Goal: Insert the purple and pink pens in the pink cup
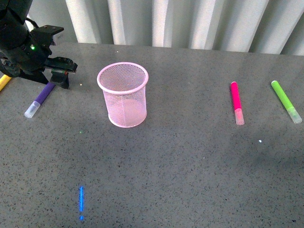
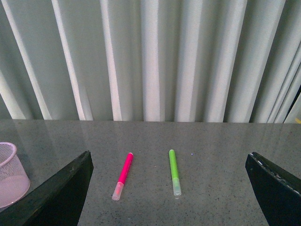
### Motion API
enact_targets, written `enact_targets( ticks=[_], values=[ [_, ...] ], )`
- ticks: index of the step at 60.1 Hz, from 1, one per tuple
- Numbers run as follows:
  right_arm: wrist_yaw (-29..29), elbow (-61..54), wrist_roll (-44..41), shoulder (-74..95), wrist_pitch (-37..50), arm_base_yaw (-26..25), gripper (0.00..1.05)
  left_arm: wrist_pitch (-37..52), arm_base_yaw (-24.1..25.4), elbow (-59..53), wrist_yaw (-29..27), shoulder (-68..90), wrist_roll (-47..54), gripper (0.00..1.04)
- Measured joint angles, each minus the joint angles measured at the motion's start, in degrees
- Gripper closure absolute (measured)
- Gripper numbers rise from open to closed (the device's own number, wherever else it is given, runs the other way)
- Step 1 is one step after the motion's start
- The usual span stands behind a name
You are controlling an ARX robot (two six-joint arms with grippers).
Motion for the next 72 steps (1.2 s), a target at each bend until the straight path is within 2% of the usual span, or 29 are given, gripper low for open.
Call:
enact_targets(
  ticks=[14,16,20,41,47,52,66,72],
  values=[
    [0.0,0.0,0.0,0.0,0.0,0.0,0.07,-0.3,-0.4,-0.5,-0.9,0.0,0.0,0.76],
    [0.0,0.0,0.0,0.0,0.0,0.0,0.07,0.0,-0.4,-1.1,-0.7,-0.3,0.0,0.85],
    [0.0,0.0,0.0,0.0,0.0,0.0,0.07,0.5,-0.4,-1.8,-0.7,-0.7,0.0,0.91],
    [0.0,0.0,0.0,0.0,0.0,0.0,0.07,5.4,1.4,-7.4,3.3,-4.0,-1.7,0.92],
    [0.0,0.0,0.0,0.0,0.0,0.0,0.07,11.3,1.7,-11.5,4.9,-5.9,-3.5,0.93],
    [0.0,0.0,0.0,0.0,0.0,0.0,0.07,20.0,1.6,-16.4,1.5,-8.6,-2.6,0.93],
    [0.0,0.0,0.0,0.0,0.0,0.0,0.07,32.7,1.1,-22.6,3.5,-16.7,-5.2,0.93],
    [0.0,0.0,0.0,0.0,0.0,0.0,0.07,40.8,0.3,-26.8,3.8,-21.2,-8.8,0.93]
  ],
)
